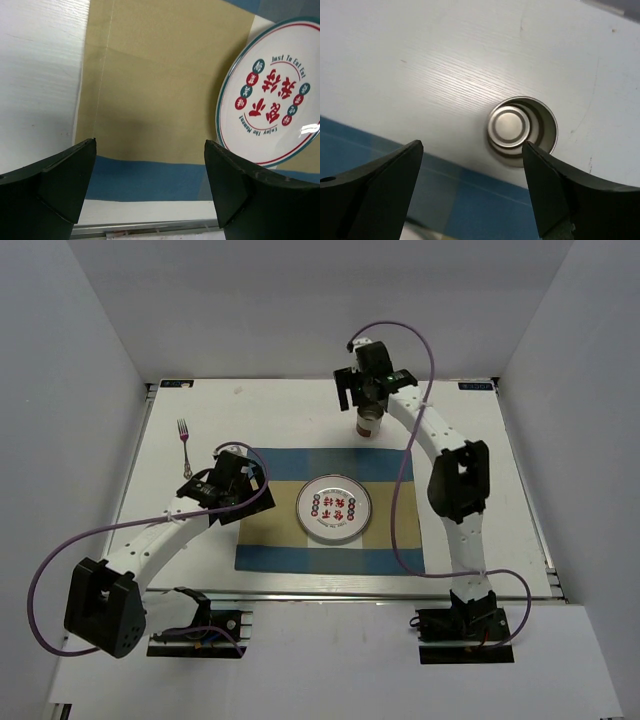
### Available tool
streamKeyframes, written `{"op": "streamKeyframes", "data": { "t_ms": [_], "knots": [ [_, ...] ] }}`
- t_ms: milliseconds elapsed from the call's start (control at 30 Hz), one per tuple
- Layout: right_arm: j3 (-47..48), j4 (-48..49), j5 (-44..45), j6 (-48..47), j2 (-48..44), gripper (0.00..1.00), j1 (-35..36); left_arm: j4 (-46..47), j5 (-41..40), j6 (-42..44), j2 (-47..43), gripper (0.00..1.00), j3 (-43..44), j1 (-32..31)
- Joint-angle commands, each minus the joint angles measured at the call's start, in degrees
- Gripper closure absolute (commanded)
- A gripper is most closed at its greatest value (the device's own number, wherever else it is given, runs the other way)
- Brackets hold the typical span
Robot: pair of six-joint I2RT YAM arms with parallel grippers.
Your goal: Set the dinner table for one person
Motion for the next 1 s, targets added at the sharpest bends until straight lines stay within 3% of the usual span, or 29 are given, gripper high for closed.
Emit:
{"op": "streamKeyframes", "data": {
  "t_ms": [0, 200, 267, 300, 333, 367, 433, 467, 733, 867, 967],
  "knots": [
    [4.9, -4.1, 5.9, -9.6, 6.4, 0.15, -1.1, -0.4, 2.5, 2.9, -2.3, 0.02, 0.1, -0.2],
    [1.3, 2.4, 6.0, -15.3, 9.1, 0.15, -1.8, -1.3, 3.0, 3.4, -3.1, 0.02, 0.2, -0.2],
    [0.7, 2.7, 4.9, -14.8, 10.0, 0.20, -1.9, -0.6, 3.2, 3.2, -3.6, 0.02, -0.5, -0.2],
    [0.0, 3.1, 4.4, -14.6, 10.0, 0.28, -1.8, -0.3, 3.3, 3.2, -3.6, 0.02, -0.9, -0.2],
    [-1.9, 4.2, 4.4, -14.0, 9.8, 0.46, -1.7, 0.1, 3.7, 3.0, -3.6, 0.02, -1.1, -0.2],
    [-3.0, 5.4, 4.6, -13.5, 9.0, 0.55, -1.7, 0.1, 3.8, 3.0, -3.4, 0.02, -1.1, -0.2],
    [-5.7, 7.5, 4.4, -12.4, 7.4, 0.88, -1.7, 0.1, 4.4, 2.9, -2.9, 0.02, -0.9, -0.2],
    [-6.5, 8.3, 5.7, -11.7, 6.7, 1.00, -1.7, 0.1, 4.5, 2.9, -2.7, 0.02, -0.8, -0.2],
    [-13.8, 2.9, 15.9, -5.4, -9.5, 1.00, 0.5, -0.8, 1.3, -0.1, -4.5, 0.02, -1.4, -0.2],
    [-22.7, -1.2, 11.5, 0.4, -16.3, 1.00, 0.5, -0.6, -0.4, -2.4, -5.3, 0.02, -1.7, -0.2],
    [-31.3, 1.5, 7.7, 2.2, -19.3, 1.00, 0.5, 0.7, 1.1, -2.6, -4.6, 0.02, -1.8, -0.2]
  ]
}}
